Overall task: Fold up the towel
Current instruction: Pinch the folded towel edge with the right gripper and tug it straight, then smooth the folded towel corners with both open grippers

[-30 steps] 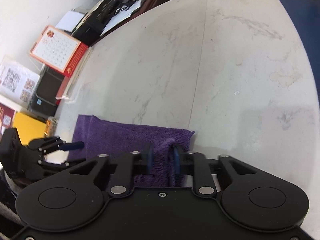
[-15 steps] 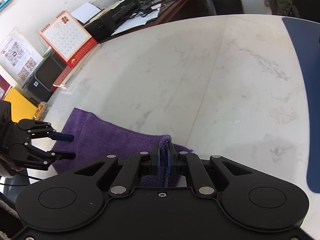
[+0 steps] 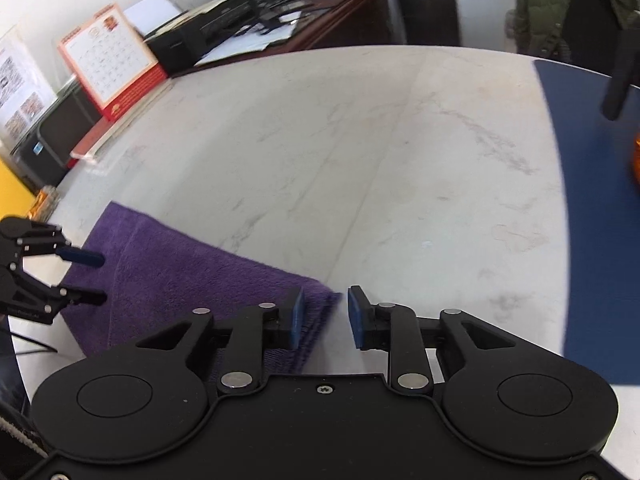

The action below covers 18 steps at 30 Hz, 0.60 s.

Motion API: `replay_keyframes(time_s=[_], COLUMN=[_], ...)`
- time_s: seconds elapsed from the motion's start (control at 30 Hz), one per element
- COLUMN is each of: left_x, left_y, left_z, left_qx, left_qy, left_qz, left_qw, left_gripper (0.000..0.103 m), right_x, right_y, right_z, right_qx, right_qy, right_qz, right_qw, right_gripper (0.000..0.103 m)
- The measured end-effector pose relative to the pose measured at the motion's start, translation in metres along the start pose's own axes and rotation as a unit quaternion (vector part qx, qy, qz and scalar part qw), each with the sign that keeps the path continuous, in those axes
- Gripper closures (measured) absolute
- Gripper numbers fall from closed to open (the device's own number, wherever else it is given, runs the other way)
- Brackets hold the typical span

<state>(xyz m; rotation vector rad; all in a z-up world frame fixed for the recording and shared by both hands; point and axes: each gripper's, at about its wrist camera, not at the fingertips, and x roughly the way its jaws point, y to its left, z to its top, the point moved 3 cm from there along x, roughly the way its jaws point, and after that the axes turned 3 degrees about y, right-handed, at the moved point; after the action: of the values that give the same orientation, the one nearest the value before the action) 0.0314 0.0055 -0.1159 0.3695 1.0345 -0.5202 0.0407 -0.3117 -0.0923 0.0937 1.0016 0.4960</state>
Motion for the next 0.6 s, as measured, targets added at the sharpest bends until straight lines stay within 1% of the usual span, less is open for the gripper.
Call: replay_keyframes(time_s=[0.13,0.27,0.43,0.5,0.6], left_x=[-0.008,-0.021,-0.017,-0.013,-0.012], left_y=[-0.004,-0.015,-0.028,-0.032,-0.029], left_z=[-0.001,-0.006,-0.018,-0.023,-0.023], left_qx=[0.017,0.035,0.07,0.089,0.093], left_qy=[-0.009,-0.033,-0.025,-0.021,-0.017], left_qz=[0.007,-0.008,-0.025,-0.029,-0.036], left_qw=[0.9998,0.9988,0.9969,0.9954,0.9949], left_gripper=[0.056,0.056,0.056,0.056,0.056], right_x=[-0.013,-0.026,-0.042,-0.036,-0.025], right_y=[0.009,0.018,0.029,0.051,0.074], right_z=[-0.013,-0.026,-0.043,-0.05,-0.052], right_qx=[-0.008,-0.017,-0.027,-0.078,-0.145], right_qy=[-0.004,-0.008,-0.013,-0.014,-0.009], right_qz=[-0.008,-0.017,-0.027,-0.04,-0.061], right_qw=[1.0,1.0,0.999,0.996,0.988], right_gripper=[0.075,0.075,0.075,0.075,0.075])
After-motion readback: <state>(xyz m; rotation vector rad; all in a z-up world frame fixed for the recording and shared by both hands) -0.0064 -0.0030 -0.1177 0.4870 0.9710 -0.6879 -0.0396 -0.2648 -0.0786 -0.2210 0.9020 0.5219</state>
